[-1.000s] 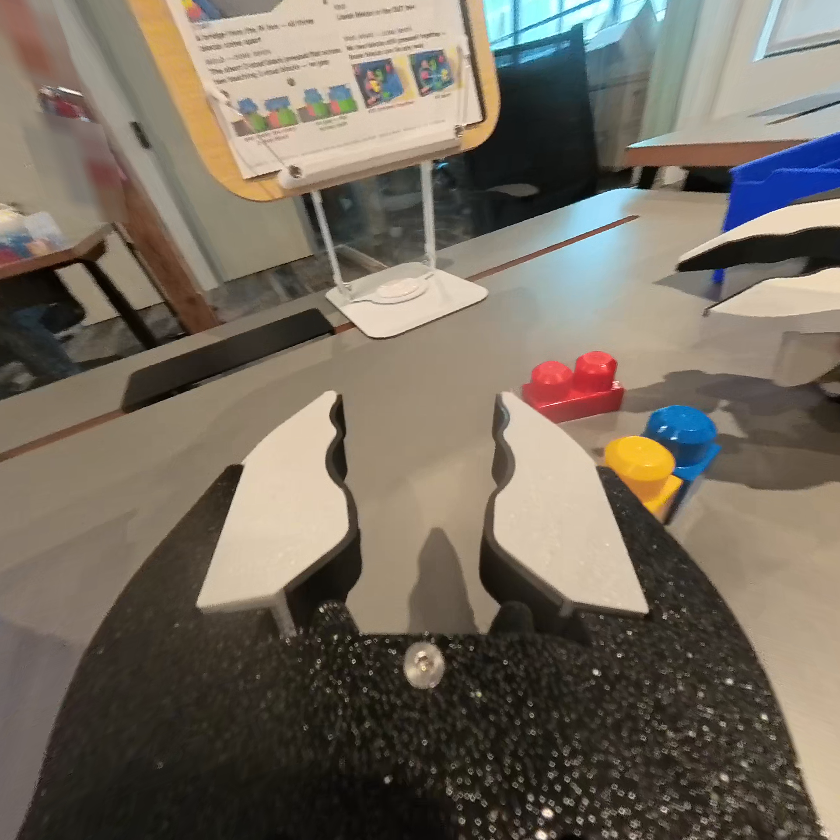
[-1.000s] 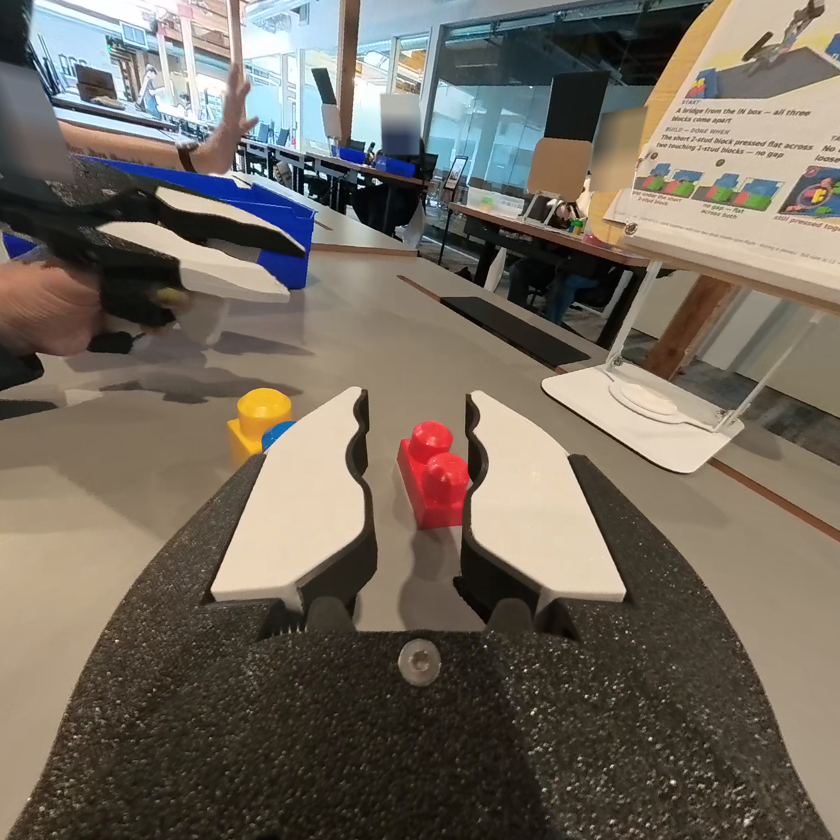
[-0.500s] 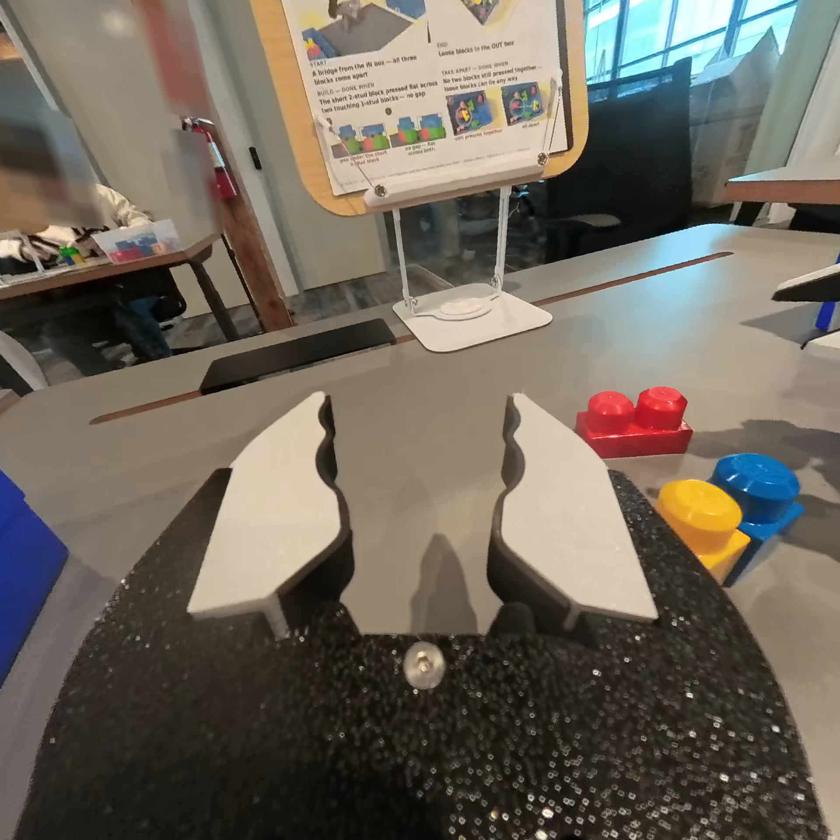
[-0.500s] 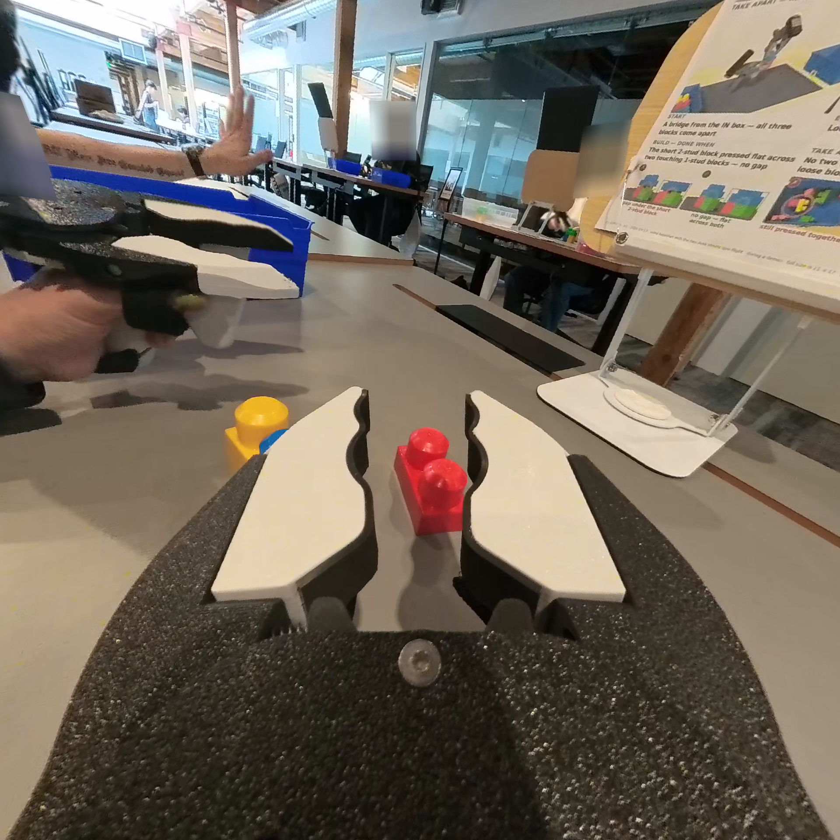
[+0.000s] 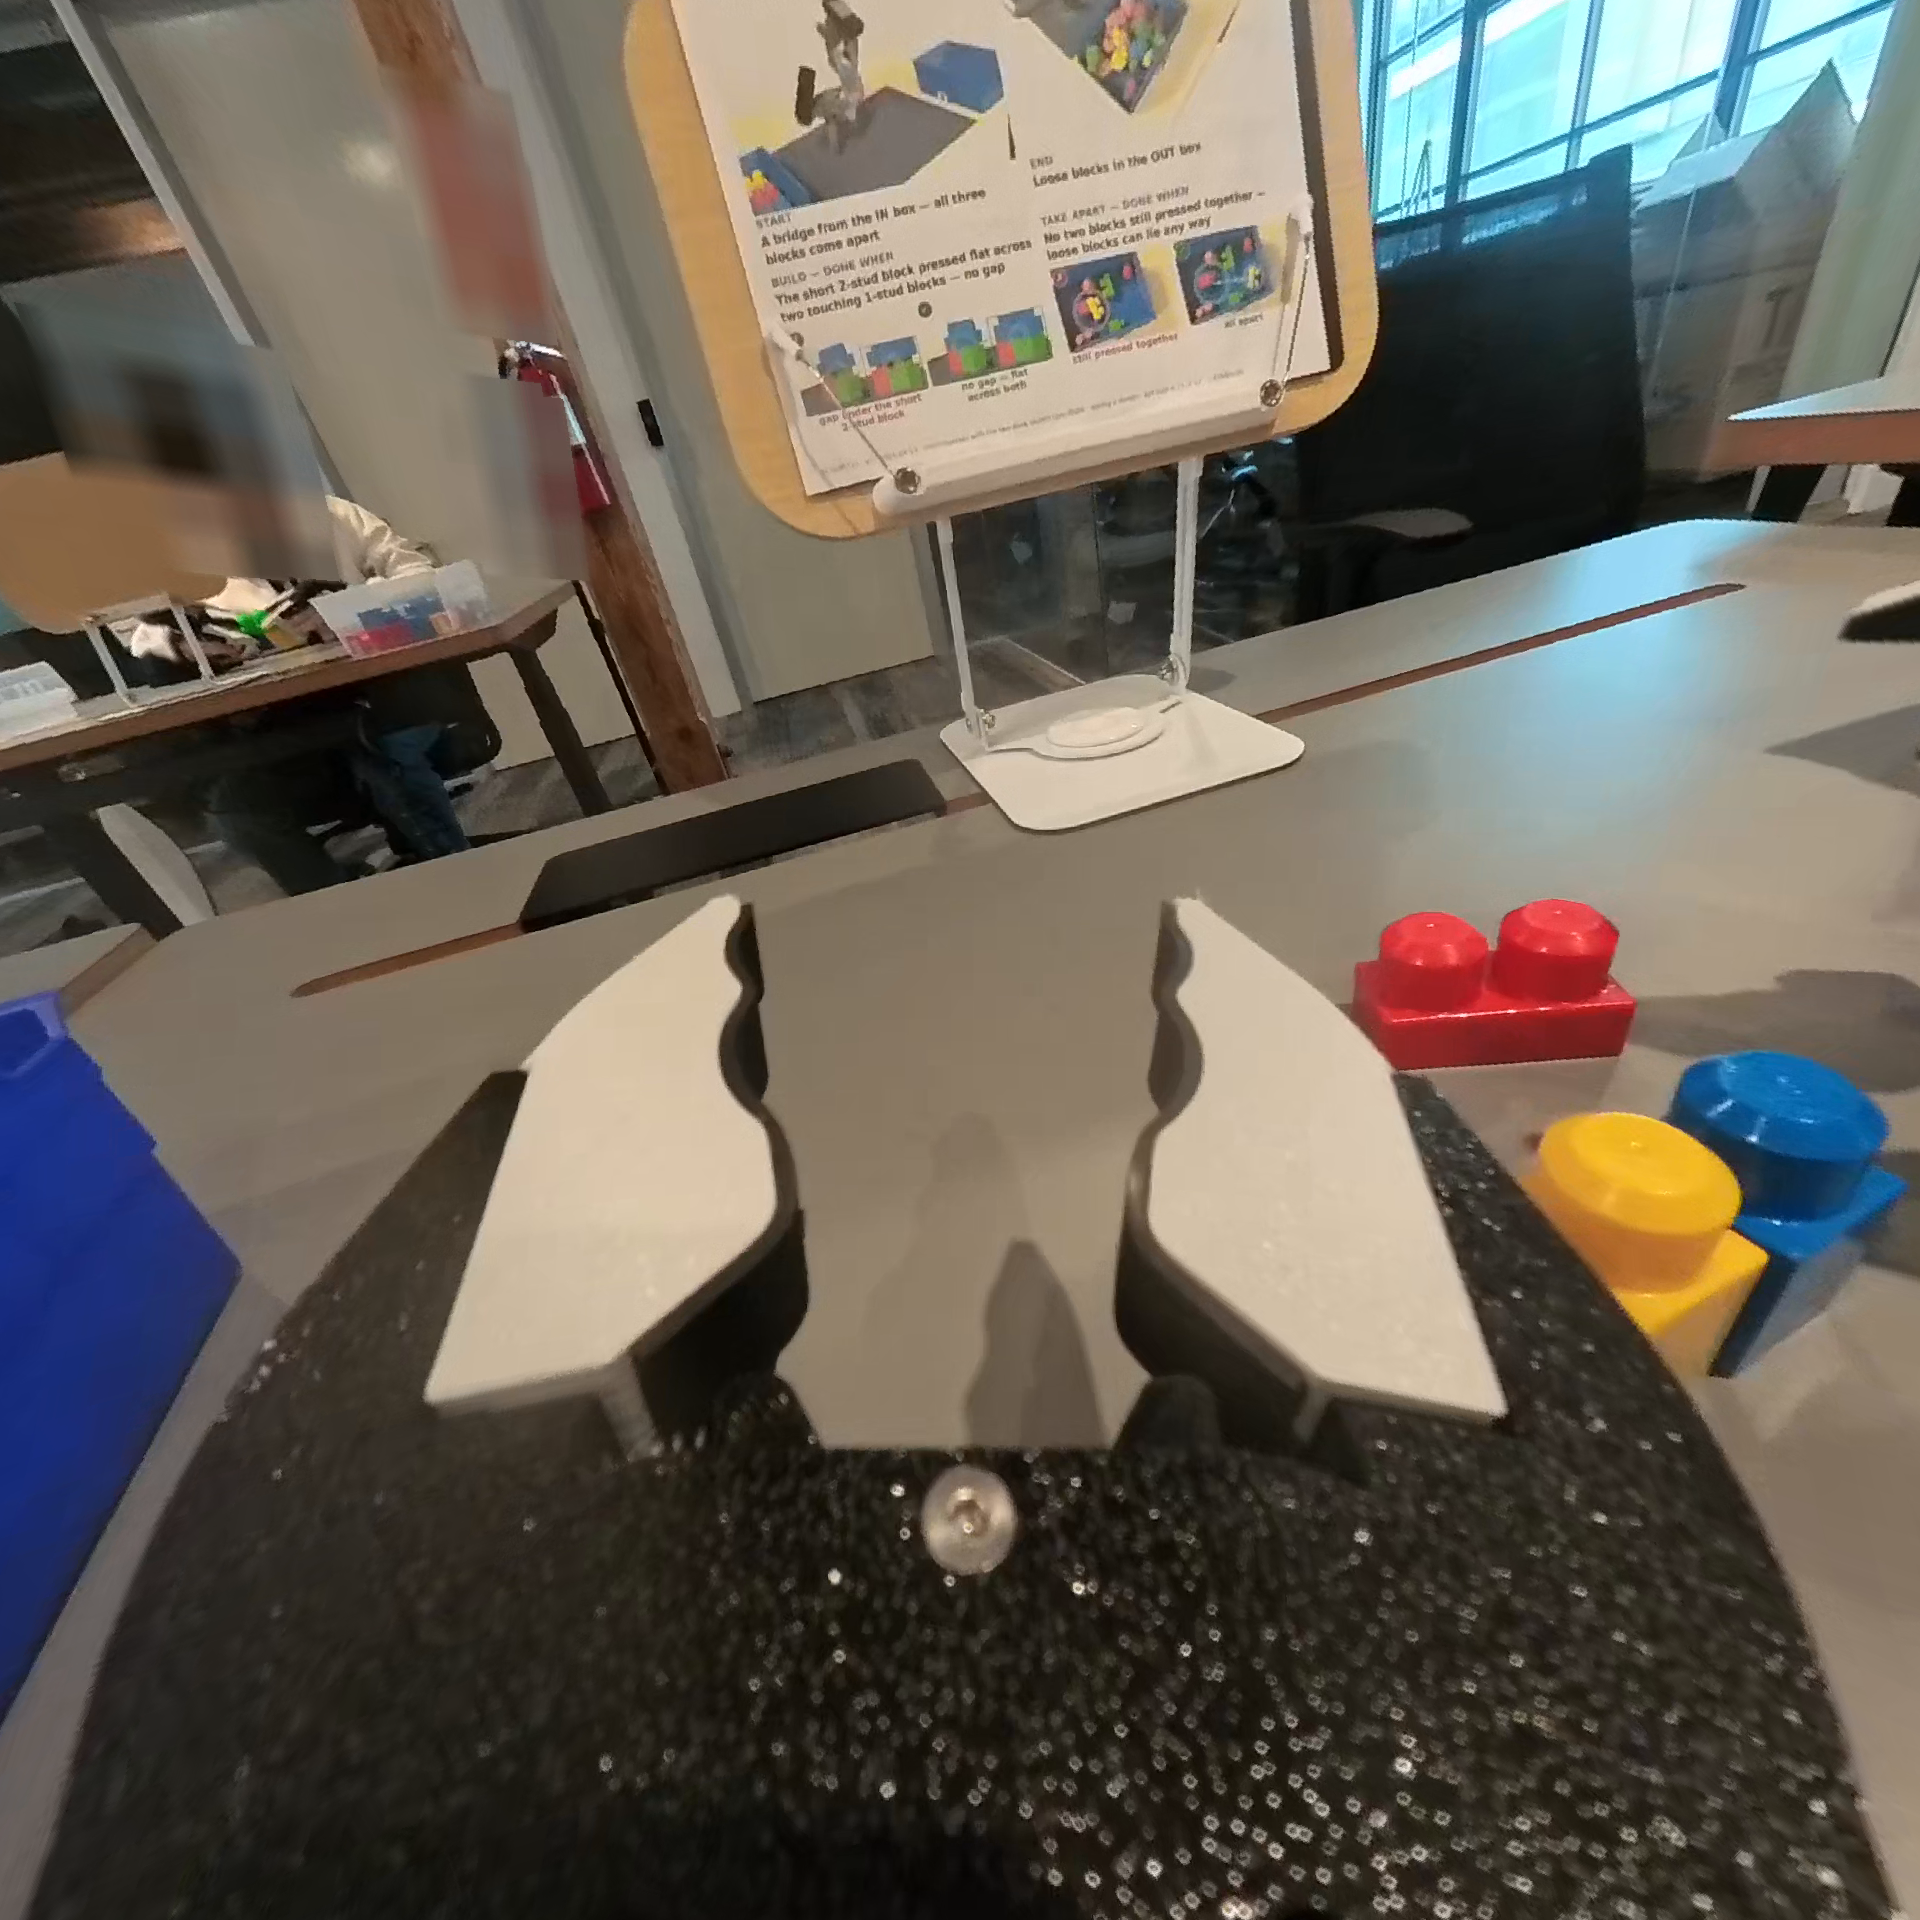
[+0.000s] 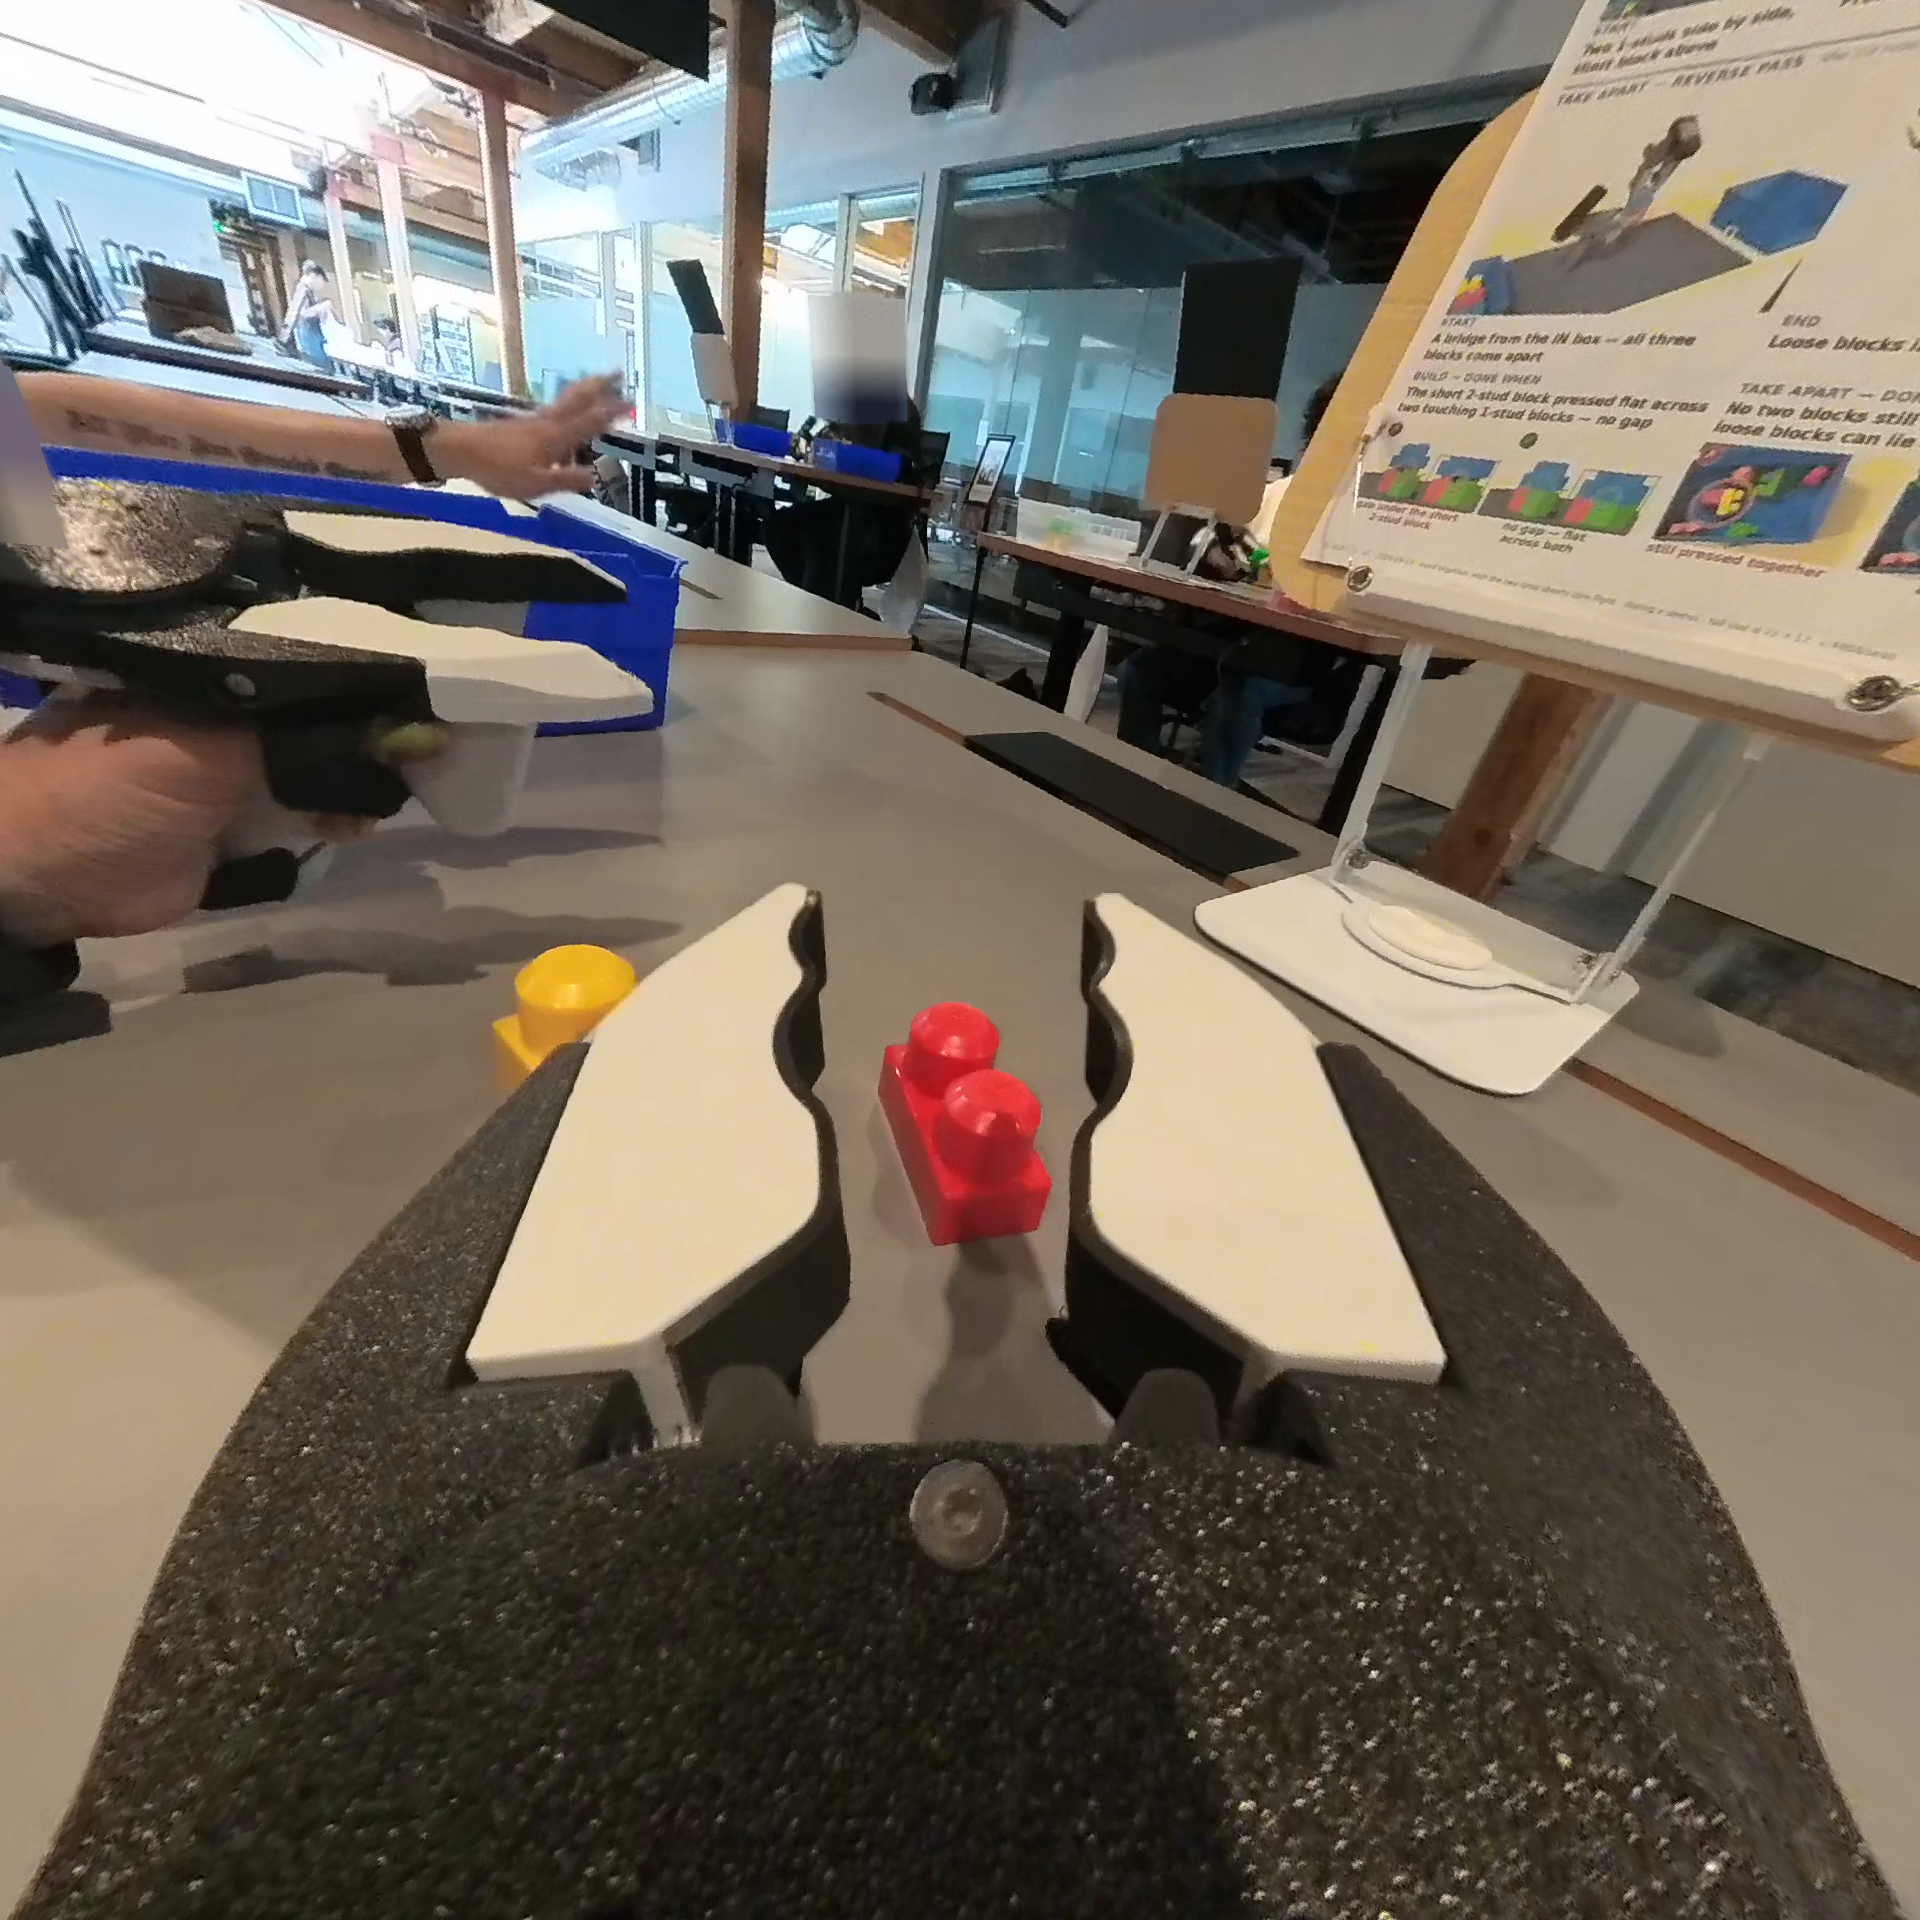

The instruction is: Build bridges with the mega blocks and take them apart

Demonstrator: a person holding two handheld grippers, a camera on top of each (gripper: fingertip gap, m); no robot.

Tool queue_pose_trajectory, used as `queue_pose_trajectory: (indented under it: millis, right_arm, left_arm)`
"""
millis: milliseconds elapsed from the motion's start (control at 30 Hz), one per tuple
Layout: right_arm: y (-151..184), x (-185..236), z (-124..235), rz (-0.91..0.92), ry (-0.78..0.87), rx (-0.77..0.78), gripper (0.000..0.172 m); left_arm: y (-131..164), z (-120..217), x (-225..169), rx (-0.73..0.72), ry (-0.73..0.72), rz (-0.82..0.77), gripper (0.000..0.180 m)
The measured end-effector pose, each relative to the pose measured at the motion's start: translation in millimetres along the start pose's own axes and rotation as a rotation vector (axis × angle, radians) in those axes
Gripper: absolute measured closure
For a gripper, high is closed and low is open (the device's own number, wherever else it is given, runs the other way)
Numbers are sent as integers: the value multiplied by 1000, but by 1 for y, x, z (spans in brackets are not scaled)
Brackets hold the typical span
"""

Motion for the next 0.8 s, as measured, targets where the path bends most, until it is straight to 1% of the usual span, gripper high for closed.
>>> queue_pose_trajectory:
  millis: [133,267,300,367,467,533,633,800]
  right_arm:
    - [-1,-2,0,-9,12,-13,121]
    - [-7,-8,5,-9,48,-48,113]
    - [-8,-10,5,-10,57,-54,110]
    - [-9,-12,5,-10,67,-62,100]
    - [-8,-15,6,-16,87,-75,93]
    - [-7,-15,5,-13,91,-72,92]
    - [-6,-13,4,-7,78,-64,94]
    - [-7,-12,5,8,89,-64,98]
  left_arm:
    - [2,-2,-1,10,-1,4,102]
    - [1,-3,-6,19,8,6,96]
    - [0,-2,-6,12,-5,7,96]
    - [-2,-1,-3,-3,-48,13,95]
    - [-4,1,2,-30,-110,49,92]
    - [-6,5,6,-58,-139,72,93]
    - [-5,7,7,-70,-135,99,97]
    - [-6,8,4,-75,-128,65,102]
Point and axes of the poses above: each gripper's, where its closed fingertips meet, z back along the fingers, y out of its underside, x = y × z across the jaws, the point moved 2 cm from there along z, back along the fingers, and after that the axes turned 11 degrees about x, right-handed, at the moved point
